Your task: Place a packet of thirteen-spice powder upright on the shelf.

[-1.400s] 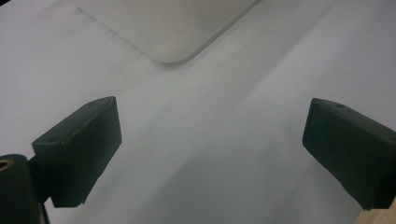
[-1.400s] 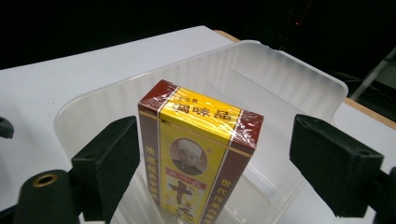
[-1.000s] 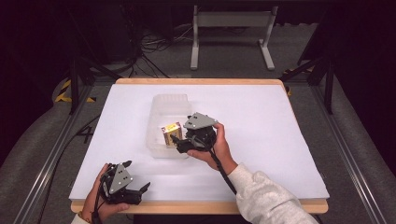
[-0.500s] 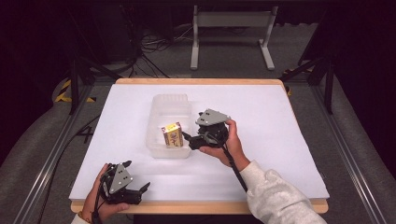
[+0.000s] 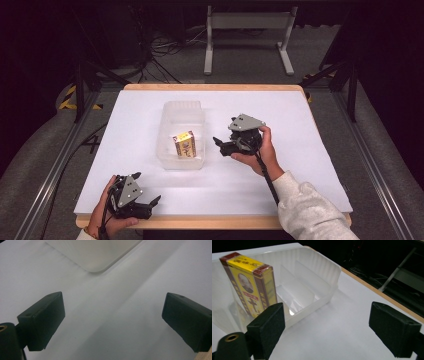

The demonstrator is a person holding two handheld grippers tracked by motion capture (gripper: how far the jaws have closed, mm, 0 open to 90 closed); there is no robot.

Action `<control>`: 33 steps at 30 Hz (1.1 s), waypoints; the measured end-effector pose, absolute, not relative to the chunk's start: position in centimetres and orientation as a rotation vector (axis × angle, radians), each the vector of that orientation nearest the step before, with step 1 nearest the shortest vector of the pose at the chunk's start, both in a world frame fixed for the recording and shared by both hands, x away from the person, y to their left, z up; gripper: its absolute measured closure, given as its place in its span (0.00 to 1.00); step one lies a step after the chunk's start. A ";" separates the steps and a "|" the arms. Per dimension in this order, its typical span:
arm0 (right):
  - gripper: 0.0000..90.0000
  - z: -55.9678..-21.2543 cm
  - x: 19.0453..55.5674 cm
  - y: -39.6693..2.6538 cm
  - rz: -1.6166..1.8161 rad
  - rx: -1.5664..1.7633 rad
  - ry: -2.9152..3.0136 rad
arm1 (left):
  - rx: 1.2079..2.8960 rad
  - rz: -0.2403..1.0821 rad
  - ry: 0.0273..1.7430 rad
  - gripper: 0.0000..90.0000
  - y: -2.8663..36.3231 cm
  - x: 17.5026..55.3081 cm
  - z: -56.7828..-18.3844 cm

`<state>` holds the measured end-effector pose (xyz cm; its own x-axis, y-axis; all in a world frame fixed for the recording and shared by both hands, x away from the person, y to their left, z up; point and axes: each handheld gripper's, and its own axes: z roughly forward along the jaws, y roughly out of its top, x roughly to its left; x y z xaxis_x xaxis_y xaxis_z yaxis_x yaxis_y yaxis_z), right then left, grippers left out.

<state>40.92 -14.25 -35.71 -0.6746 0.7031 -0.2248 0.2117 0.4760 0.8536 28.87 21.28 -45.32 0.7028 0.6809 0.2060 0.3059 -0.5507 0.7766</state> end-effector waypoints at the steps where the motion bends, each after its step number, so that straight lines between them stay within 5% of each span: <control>1: 0.15 -35.8 41.0 -14.5 1.131 0.756 2.157 | 2.163 0.644 0.749 0.06 21.3 28.9 -45.3; 33: 0.14 -37.4 40.4 -22.8 1.018 0.834 2.131 | 2.172 0.638 0.756 0.06 21.1 28.9 -45.4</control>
<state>40.40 -22.77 -37.39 -0.6037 0.7528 -0.2624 0.2691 0.5022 0.8218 28.91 21.14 -45.41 0.7031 0.6815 0.2032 0.3156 -0.5550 0.7697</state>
